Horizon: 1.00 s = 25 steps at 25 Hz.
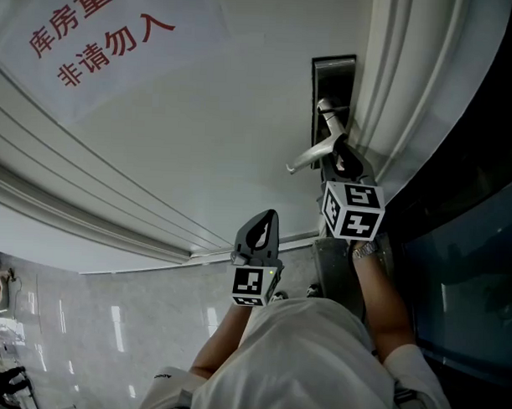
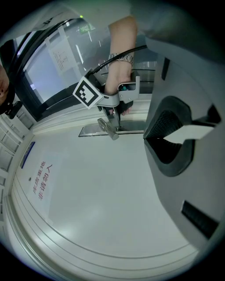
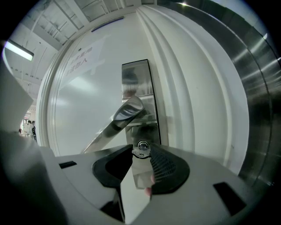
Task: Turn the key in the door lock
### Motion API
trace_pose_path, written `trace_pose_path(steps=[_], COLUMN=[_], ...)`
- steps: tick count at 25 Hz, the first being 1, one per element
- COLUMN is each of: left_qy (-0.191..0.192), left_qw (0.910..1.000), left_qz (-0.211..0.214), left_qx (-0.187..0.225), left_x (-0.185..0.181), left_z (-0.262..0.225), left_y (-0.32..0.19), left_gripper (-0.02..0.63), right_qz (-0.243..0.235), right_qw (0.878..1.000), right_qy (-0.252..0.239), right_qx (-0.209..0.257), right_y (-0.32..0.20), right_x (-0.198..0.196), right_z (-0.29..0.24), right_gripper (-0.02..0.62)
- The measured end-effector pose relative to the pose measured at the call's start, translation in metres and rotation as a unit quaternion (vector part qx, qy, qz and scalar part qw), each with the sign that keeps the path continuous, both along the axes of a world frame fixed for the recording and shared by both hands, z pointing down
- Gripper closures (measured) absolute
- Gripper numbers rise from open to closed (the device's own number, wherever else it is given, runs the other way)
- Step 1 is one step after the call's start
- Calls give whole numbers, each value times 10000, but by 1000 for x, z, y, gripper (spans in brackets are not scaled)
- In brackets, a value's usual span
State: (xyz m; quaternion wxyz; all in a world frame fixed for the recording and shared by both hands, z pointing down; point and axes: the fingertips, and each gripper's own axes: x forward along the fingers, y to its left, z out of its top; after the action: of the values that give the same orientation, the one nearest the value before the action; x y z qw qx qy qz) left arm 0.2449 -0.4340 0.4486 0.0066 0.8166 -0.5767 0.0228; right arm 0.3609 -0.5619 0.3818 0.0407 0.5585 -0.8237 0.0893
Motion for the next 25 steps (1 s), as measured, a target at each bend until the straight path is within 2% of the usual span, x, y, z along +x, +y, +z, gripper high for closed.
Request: trace_pose_path(steps=[17,25], left_qy=[16,10], left_qw=[10000,10000], left_qz=[10,-30], left_qx=[12,22], left_x=[1,0], left_z=[0,-2], left_y=[-2,-1], left_gripper=[597,598], right_qz=[-68,-80], right_qw=[9999,10000], right_qy=[-101,1], right_qx=[-88,-46], right_y=[-2,-1], right_x=[0,1], right_z=[1,1], right_gripper=[477,477])
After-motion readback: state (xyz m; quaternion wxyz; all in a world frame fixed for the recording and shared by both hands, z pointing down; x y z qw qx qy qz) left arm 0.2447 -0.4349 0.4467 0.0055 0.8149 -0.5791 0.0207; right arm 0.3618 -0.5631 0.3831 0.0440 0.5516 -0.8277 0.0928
